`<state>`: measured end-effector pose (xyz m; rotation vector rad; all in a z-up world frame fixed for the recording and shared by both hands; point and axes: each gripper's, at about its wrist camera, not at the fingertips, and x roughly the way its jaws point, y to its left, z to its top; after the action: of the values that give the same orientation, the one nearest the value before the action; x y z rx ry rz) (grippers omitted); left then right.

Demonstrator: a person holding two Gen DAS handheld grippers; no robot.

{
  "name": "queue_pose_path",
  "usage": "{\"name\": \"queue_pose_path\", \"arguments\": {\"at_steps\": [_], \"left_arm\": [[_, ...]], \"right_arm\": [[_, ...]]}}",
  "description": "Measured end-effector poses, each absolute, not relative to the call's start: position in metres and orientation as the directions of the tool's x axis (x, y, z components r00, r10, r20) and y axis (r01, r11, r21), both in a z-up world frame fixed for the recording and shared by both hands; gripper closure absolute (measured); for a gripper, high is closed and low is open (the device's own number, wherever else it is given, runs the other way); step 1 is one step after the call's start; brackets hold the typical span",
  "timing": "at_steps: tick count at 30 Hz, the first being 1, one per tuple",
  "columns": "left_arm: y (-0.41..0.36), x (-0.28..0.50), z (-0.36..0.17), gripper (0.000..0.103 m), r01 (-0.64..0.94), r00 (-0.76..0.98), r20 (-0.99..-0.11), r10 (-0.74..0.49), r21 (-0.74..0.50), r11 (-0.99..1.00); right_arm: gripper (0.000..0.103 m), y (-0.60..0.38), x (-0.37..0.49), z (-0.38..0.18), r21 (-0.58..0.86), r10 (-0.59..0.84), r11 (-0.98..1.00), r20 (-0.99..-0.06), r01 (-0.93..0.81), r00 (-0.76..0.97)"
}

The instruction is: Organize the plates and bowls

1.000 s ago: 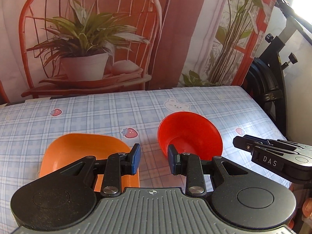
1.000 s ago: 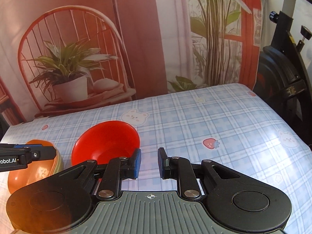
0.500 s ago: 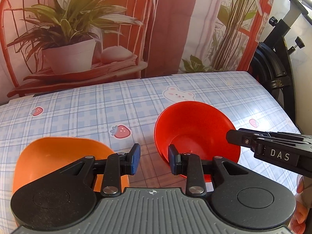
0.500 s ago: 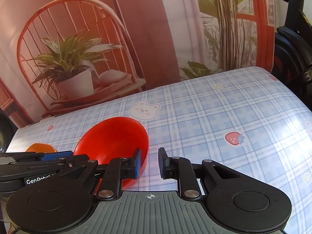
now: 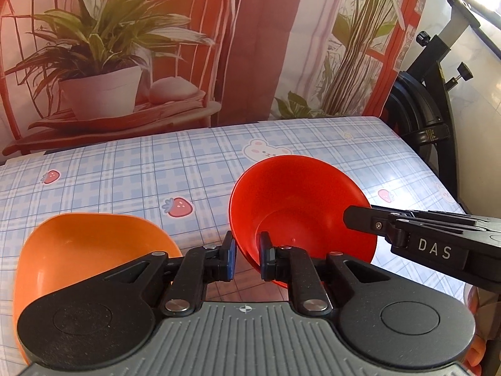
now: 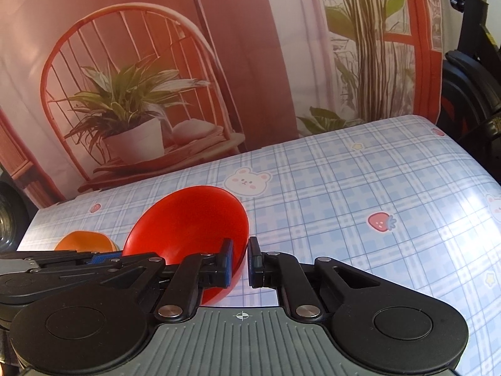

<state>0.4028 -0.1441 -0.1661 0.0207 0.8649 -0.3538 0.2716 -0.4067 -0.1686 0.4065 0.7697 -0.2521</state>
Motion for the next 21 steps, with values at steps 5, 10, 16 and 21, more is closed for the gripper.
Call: {"name": "queue_pose_path", "arguments": {"at_steps": [5, 10, 16, 21], "left_arm": [[-0.139, 0.381, -0.146, 0.087, 0.325, 0.617, -0.725, -0.306, -0.120, 0.938], [-0.130, 0.354, -0.127, 0.087, 0.339, 0.635, -0.699, -0.328, -0.130, 0.932], [-0.124, 0.322, -0.115, 0.086, 0.358, 0.632, -0.689, -0.353, -0.144, 0.922], [-0.123, 0.298, -0.114, 0.085, 0.385, 0.626, -0.691, -0.362, -0.131, 0.914]], "right_arm": [[0.094, -0.394, 0.253, -0.147, 0.272, -0.082, 0.890, -0.695, 0.366, 0.715], [0.094, -0.379, 0.229, -0.127, 0.269, -0.098, 0.890, -0.675, 0.367, 0.732], [0.094, -0.362, 0.199, -0.112, 0.268, -0.120, 0.886, -0.656, 0.379, 0.745], [0.093, -0.354, 0.176, -0.112, 0.298, -0.118, 0.868, -0.654, 0.398, 0.747]]}}
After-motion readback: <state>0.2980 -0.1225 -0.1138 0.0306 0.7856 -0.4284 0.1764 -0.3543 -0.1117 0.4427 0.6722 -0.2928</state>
